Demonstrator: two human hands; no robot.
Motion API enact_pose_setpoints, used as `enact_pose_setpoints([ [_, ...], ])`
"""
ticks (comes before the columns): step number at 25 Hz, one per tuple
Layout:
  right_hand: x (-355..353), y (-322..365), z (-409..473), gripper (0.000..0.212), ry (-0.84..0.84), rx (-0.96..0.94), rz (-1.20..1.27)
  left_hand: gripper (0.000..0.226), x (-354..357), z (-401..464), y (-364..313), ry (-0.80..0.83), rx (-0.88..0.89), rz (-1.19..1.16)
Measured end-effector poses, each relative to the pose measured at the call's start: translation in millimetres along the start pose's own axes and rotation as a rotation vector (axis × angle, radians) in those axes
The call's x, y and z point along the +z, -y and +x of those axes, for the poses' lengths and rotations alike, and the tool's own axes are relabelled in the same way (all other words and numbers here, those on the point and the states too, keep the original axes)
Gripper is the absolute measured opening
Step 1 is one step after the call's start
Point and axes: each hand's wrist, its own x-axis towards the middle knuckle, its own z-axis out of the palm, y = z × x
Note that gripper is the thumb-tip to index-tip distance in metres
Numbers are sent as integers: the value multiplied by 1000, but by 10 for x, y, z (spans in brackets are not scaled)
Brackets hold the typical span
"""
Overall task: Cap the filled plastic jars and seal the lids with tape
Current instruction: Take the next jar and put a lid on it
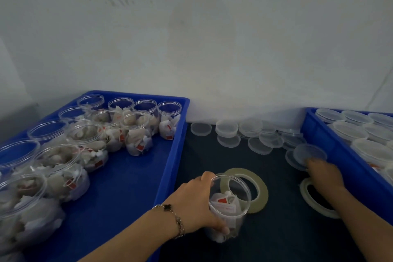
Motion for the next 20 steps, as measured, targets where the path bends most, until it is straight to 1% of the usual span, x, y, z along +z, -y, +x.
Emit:
enact_pose_setpoints([
  [1, 21, -11, -12, 10, -56, 2, -20, 89, -6, 3, 3, 3, 1, -3],
  [2, 29, -37, -11, 4, -98, 6, 6, 89, -9, 6, 0, 2, 2, -5],
  [4, -34, -32, -19, 18, -169, 32, 170, 89, -8, 7, -12, -1, 4, 6],
  [5, -105, -14, -32, 26, -176, 34, 248, 89, -6, 4, -15, -2, 4, 13],
  [6, -171, 2, -49, 32, -150, 25, 296, 90, -2, 0, -12, -4, 3, 16],
  [9, -367, 52, -142, 41, 62, 4, 299, 92, 7, -6, -4, -32, 8, 22],
  [10, -386, 50, -173, 41, 92, 10, 325, 93, 12, -9, -4, -39, 5, 25],
  [11, -416, 43, -223, 40, 64, 22, 394, 93, 18, -16, -3, -47, 3, 22],
  [12, -467, 41, -273, 38, -35, 40, 483, 93, 25, -17, 3, -54, 6, 17],
  [15, -802, 164, -527, 30, -417, 68, 735, 91, 49, -7, 17, -58, 17, -50],
  [16, -950, 249, -625, 24, -496, 57, 864, 90, 55, 1, 27, -57, 14, -90],
  [17, -1094, 346, -732, 20, -503, 40, 1044, 91, 61, 15, 37, -56, 8, -134],
  [18, -1204, 463, -857, 17, -419, 6, 1236, 92, 68, 27, 50, -46, -4, -178],
  [19, -1281, 612, -1013, 16, -249, -31, 1382, 94, 77, 36, 58, -31, -14, -211],
  [20, -1310, 776, -1156, 16, -49, -71, 1430, 98, 84, 41, 64, -15, -23, -231],
])
